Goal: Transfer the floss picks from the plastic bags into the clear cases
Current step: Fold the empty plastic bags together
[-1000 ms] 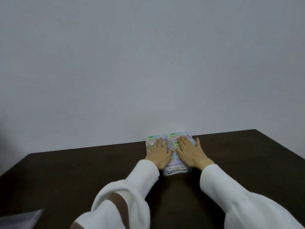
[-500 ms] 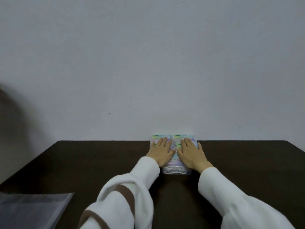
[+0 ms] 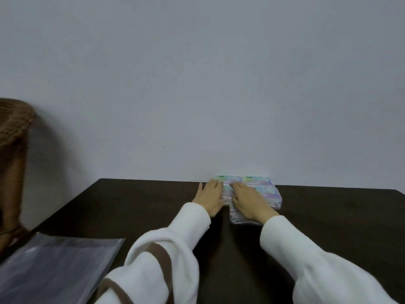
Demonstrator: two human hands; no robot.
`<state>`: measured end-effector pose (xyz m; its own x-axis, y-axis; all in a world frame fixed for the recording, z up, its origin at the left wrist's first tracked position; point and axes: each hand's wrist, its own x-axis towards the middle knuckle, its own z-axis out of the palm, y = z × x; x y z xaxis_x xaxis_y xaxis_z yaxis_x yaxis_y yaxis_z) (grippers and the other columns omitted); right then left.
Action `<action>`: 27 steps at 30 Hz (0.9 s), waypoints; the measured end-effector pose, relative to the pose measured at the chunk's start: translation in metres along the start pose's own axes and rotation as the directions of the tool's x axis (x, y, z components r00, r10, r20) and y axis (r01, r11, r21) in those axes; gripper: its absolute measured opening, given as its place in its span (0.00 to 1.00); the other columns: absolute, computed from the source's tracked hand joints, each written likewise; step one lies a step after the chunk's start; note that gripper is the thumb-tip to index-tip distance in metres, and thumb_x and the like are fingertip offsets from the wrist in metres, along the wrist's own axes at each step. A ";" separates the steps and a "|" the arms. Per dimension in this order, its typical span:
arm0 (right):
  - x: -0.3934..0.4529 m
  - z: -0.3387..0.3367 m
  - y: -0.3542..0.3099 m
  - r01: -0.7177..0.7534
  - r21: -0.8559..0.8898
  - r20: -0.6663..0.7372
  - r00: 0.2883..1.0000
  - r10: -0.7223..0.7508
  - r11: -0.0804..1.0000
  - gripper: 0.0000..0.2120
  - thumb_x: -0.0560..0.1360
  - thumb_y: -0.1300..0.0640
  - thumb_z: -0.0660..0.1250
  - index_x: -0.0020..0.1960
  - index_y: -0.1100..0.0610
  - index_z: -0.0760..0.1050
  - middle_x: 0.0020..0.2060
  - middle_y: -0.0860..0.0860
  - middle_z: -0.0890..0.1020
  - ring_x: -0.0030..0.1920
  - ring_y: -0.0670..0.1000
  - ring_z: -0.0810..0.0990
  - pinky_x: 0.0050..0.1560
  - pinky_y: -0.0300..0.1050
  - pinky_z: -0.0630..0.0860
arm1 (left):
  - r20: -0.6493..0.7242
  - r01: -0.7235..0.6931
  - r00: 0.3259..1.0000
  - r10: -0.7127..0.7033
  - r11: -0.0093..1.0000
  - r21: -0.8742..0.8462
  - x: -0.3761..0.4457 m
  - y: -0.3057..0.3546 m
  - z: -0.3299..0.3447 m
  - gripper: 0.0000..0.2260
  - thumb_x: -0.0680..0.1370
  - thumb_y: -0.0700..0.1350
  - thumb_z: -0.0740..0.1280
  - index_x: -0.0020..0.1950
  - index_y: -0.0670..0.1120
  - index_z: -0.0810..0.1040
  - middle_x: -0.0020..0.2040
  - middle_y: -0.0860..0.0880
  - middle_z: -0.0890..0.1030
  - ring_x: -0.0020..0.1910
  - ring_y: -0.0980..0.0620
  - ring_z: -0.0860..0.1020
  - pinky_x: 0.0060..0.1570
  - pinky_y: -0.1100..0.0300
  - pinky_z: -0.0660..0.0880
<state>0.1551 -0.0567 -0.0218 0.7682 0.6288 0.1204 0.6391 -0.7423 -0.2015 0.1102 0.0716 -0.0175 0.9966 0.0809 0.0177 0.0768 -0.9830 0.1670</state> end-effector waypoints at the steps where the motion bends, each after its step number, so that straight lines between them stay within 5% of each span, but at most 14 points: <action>1: -0.001 0.000 -0.011 0.016 0.009 -0.015 1.000 -0.016 1.000 0.20 0.79 0.58 0.54 0.70 0.60 0.61 0.70 0.56 0.66 0.67 0.57 0.68 0.65 0.49 0.64 | -0.010 0.021 1.000 -0.021 1.000 -0.024 -0.010 -0.009 -0.004 0.25 0.80 0.38 0.55 0.76 0.41 0.52 0.76 0.43 0.56 0.76 0.47 0.52 0.74 0.46 0.47; 5: -0.010 0.003 -0.060 0.117 0.047 -0.011 0.993 -0.116 0.992 0.17 0.78 0.58 0.57 0.66 0.58 0.67 0.64 0.55 0.71 0.62 0.57 0.72 0.58 0.49 0.70 | -0.010 0.111 0.994 -0.112 0.990 -0.088 -0.059 -0.043 -0.017 0.25 0.78 0.35 0.56 0.76 0.43 0.58 0.73 0.43 0.63 0.72 0.45 0.61 0.72 0.47 0.55; 16: -0.033 0.030 -0.214 0.370 0.246 0.116 0.906 -0.406 0.896 0.16 0.78 0.55 0.60 0.66 0.54 0.68 0.64 0.52 0.72 0.61 0.52 0.74 0.61 0.49 0.72 | -0.066 0.403 0.910 -0.409 0.911 -0.084 -0.204 -0.154 -0.039 0.21 0.80 0.37 0.57 0.73 0.45 0.64 0.70 0.45 0.67 0.68 0.46 0.67 0.68 0.50 0.66; 21: -0.034 0.048 -0.267 0.433 0.261 0.180 0.856 -0.484 0.863 0.21 0.79 0.52 0.57 0.71 0.54 0.61 0.68 0.53 0.68 0.66 0.54 0.69 0.65 0.51 0.68 | -0.088 0.617 0.785 -0.613 0.786 0.036 -0.262 -0.206 -0.046 0.20 0.80 0.43 0.56 0.73 0.45 0.62 0.71 0.43 0.64 0.71 0.44 0.63 0.69 0.47 0.62; 27: -0.031 0.066 -0.298 0.419 0.172 0.238 0.861 -0.450 0.892 0.23 0.79 0.50 0.56 0.72 0.55 0.58 0.69 0.54 0.67 0.68 0.55 0.66 0.69 0.58 0.57 | -0.150 0.841 0.539 -0.829 0.539 0.048 -0.298 -0.244 -0.027 0.23 0.81 0.51 0.54 0.75 0.45 0.57 0.75 0.41 0.57 0.75 0.41 0.55 0.72 0.45 0.57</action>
<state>-0.0619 0.1606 -0.0300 0.3647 0.9304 -0.0375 0.8852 -0.3589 -0.2961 -0.2060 0.2919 -0.0369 0.4691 0.8829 0.0193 0.8811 -0.4694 0.0575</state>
